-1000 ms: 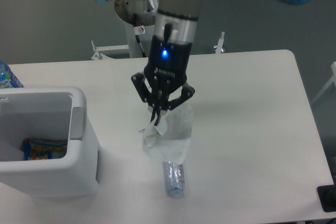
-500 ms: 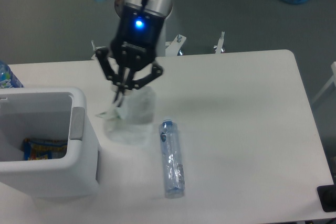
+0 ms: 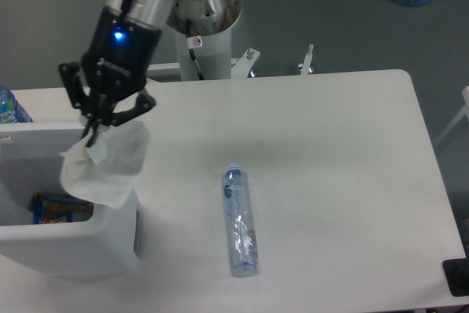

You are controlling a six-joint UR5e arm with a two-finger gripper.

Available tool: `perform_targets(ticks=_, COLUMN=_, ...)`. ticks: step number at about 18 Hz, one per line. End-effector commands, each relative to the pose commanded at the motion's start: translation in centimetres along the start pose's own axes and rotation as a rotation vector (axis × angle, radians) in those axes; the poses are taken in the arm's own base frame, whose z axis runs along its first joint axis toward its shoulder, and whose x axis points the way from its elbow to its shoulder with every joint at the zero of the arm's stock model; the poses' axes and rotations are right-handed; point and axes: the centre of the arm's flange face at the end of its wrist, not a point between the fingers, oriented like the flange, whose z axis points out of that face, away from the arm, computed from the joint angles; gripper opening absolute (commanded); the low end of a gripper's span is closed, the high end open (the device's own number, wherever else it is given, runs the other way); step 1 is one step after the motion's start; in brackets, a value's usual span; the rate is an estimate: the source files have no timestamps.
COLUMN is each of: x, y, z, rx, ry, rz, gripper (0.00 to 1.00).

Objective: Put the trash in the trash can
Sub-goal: 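Lift the tissue and carry it over the white trash bin, then open the gripper to drop the tissue into the bin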

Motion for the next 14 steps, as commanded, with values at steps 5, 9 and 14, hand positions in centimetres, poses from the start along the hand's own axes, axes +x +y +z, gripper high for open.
perform_targets(ticks=5, x=1.5, y=0.1, z=2.4, rx=-0.025, ry=0.035, rz=0.026, gripper=0.14)
perform_targets(ticks=9, x=2.1, y=-0.1, z=3.1, rx=-0.020, ry=0.044, rz=0.064, gripper=0.67)
perform_targets(ticks=14, x=2.0, y=-0.2, z=3.0, rx=-0.017, ry=0.041, rz=0.091, gripper=0.96)
